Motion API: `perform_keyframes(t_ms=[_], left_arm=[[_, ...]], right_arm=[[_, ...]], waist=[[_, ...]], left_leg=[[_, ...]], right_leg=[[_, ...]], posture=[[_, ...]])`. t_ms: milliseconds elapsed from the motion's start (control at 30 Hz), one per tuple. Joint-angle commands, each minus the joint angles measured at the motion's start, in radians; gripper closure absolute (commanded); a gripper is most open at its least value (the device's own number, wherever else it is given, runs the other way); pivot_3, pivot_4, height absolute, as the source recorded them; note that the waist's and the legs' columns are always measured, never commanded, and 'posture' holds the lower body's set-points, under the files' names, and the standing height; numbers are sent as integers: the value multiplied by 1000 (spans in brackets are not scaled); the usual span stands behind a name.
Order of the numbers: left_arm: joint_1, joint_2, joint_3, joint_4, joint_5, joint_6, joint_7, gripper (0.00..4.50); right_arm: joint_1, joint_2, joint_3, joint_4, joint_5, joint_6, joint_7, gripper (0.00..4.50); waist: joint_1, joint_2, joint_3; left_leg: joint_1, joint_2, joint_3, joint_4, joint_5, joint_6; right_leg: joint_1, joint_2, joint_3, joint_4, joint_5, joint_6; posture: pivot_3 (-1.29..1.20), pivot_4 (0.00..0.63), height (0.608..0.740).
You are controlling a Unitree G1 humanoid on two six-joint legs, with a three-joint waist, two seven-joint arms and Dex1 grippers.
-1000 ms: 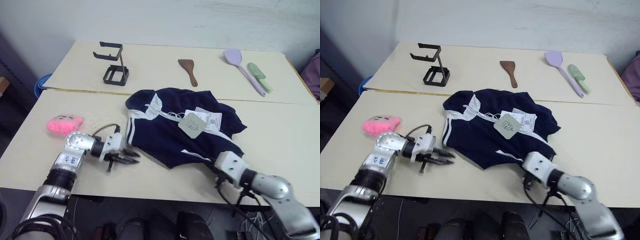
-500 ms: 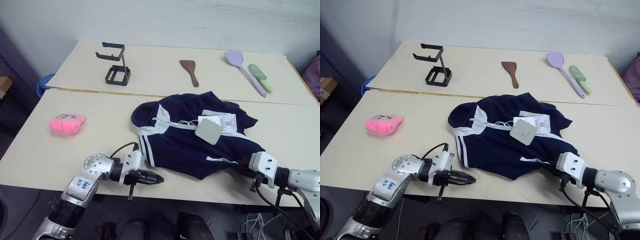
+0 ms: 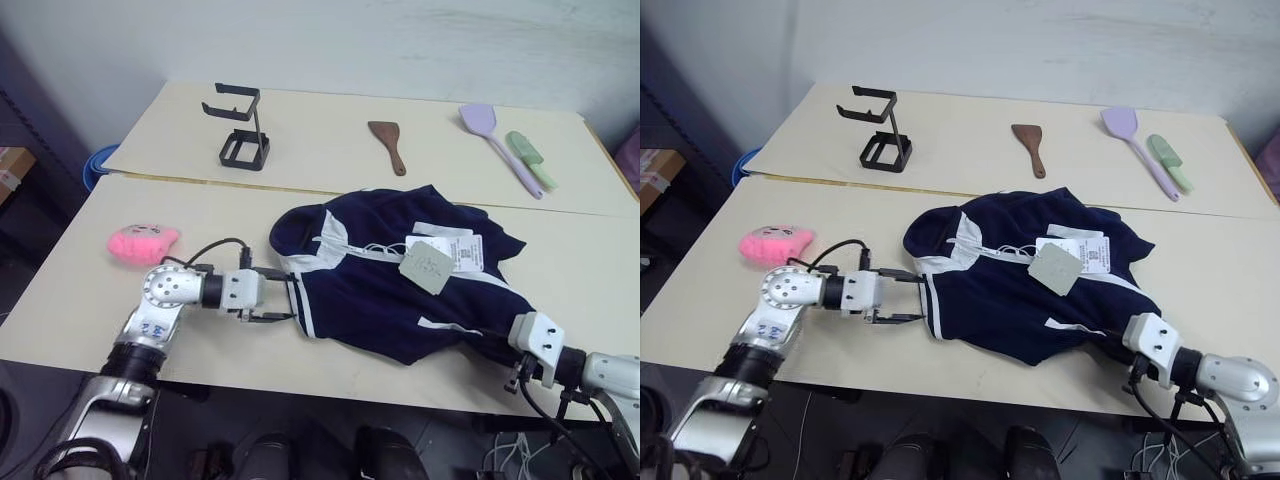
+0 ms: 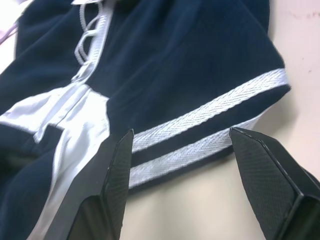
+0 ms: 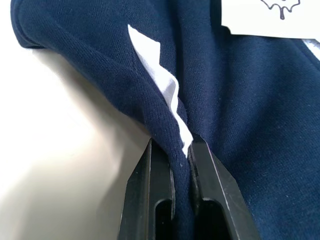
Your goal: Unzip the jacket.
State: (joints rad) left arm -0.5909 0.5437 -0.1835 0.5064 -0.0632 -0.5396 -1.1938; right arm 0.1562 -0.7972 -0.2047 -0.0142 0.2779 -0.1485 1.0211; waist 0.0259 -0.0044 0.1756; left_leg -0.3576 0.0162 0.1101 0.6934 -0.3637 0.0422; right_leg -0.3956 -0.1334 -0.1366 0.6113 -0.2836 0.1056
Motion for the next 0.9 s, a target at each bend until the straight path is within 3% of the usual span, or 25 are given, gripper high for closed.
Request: perform_keyframes(t_ms=[33,100,200,267,367,467,700,900], left_arm=[[-92,-46,-37,134,60,-105,24,1286],[-130,-63,-76,210,111,-140,27,1286],[-151,-79,-103,276,113,-131,-19,1868],[-139,-70,-122,266,94,-60,-96,2516],[-34,1,-158,117,-8,221,-322,3495],[67,46,-137,-78,-108,385,-361,4452],[269,101,-114,-446,-194,599,-276,4482],[339,50,-81,-529,-184,581,-149,4482]], right_arm=[[26,15,-33,-28,18,-10,-18,4500],[33,22,-32,-33,16,-13,-27,4500],[39,30,-31,-41,14,-12,-40,4500],[47,33,-35,-47,16,-14,-47,4500],[68,30,-51,-46,23,-22,-48,4500],[84,25,-72,-34,30,-37,-48,4500],[95,8,-104,28,49,-74,-1,4500],[65,-18,-140,119,86,-64,46,4500]], waist=[[1,0,0],[1,0,0],[-1,0,0],[-1,0,0],[-4,2,-1],[-15,8,-5],[-18,8,-4],[-7,9,-3]], left_leg=[[0,0,0,0,0,0],[0,0,0,0,0,0],[1,0,1,0,0,1],[2,0,1,0,0,1],[3,0,1,0,0,1],[5,1,2,-2,-1,1],[4,1,-2,-1,-2,1],[4,0,-3,-1,-2,1]], right_leg=[[0,0,-1,0,0,0],[0,0,-2,0,0,1],[1,0,-1,0,1,1],[1,0,-1,0,1,1],[2,1,-1,0,1,1],[2,2,1,0,0,0],[4,-1,6,-2,0,0],[5,-8,6,-6,0,0]], posture=[[0,150,740],[0,150,740],[0,150,740],[0,150,740],[0,150,740],[0,150,740],[0,150,740],[0,150,740]])
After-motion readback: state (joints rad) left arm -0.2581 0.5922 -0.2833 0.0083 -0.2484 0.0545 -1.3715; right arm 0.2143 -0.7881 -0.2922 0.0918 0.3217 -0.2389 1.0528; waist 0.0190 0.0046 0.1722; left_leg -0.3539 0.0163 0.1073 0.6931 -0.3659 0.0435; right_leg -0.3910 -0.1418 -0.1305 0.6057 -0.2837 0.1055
